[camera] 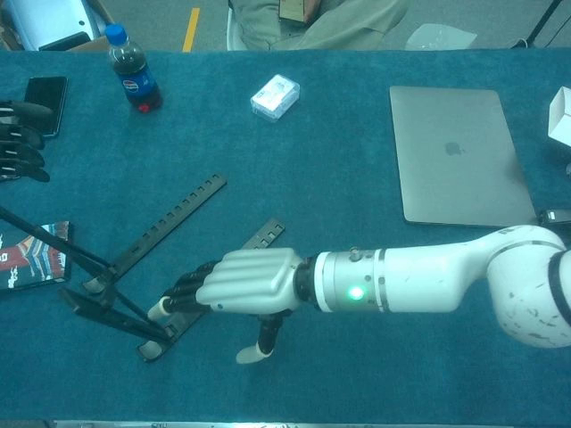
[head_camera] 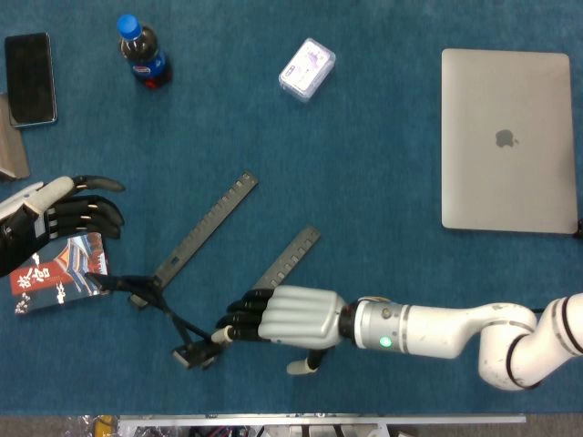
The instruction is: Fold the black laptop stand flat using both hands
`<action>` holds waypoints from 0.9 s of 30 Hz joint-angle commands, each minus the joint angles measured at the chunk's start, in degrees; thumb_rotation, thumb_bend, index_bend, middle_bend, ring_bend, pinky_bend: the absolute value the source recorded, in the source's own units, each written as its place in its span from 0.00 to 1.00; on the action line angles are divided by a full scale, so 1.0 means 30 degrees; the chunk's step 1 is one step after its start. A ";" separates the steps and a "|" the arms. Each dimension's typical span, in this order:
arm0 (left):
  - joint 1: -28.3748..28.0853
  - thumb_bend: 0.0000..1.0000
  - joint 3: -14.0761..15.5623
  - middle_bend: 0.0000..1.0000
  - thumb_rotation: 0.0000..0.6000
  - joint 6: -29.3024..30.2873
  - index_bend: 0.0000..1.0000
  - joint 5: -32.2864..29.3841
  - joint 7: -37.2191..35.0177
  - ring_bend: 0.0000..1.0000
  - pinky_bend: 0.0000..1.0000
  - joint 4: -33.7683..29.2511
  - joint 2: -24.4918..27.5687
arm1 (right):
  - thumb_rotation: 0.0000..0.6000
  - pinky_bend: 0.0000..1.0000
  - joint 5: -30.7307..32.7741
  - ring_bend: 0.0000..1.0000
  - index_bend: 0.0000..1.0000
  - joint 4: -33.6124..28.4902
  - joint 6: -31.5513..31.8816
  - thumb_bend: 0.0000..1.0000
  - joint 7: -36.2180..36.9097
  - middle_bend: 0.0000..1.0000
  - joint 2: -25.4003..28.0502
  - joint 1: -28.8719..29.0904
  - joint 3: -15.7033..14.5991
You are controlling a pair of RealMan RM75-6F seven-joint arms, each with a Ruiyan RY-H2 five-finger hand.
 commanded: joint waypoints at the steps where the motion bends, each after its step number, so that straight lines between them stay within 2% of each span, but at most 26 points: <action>1: -0.0019 0.25 -0.0055 0.40 0.33 0.0002 0.23 0.0013 0.0039 0.35 0.30 -0.0103 -0.0033 | 1.00 0.10 0.0123 0.00 0.00 -0.0341 0.0672 0.24 -0.0049 0.08 0.0677 -0.0380 -0.0012; 4: 0.0058 0.25 -0.0252 0.38 0.33 -0.0064 0.23 -0.0318 0.0535 0.33 0.30 -0.0366 -0.0015 | 1.00 0.10 0.0167 0.00 0.00 -0.0694 0.1376 0.24 0.0077 0.08 0.1379 -0.0722 0.0067; 8: 0.0147 0.25 -0.0584 0.31 0.35 -0.0433 0.22 -0.0956 0.1673 0.23 0.30 -0.0842 0.0191 | 1.00 0.10 0.0158 0.00 0.00 -0.1193 0.2461 0.24 0.0261 0.08 0.2704 -0.1261 0.0158; 10: 0.0225 0.25 -0.0628 0.30 0.35 -0.0603 0.22 -0.1068 0.2217 0.22 0.30 -0.0946 0.0315 | 1.00 0.10 0.0177 0.00 0.00 -0.1404 0.2919 0.24 0.0349 0.08 0.3442 -0.1541 0.0143; 20: 0.0976 0.25 -0.0468 0.35 0.41 -0.0958 0.23 -0.0876 0.4427 0.27 0.30 -0.0051 0.0396 | 1.00 0.10 0.0338 0.00 0.00 -0.2283 0.5011 0.24 0.0766 0.08 0.6537 -0.2974 0.0181; 27: 0.1702 0.25 -0.0658 0.42 0.40 -0.1321 0.32 -0.1713 0.6055 0.33 0.32 0.0328 0.0477 | 1.00 0.10 0.0332 0.00 0.00 -0.2439 0.5718 0.24 0.1086 0.08 0.8224 -0.3791 0.0000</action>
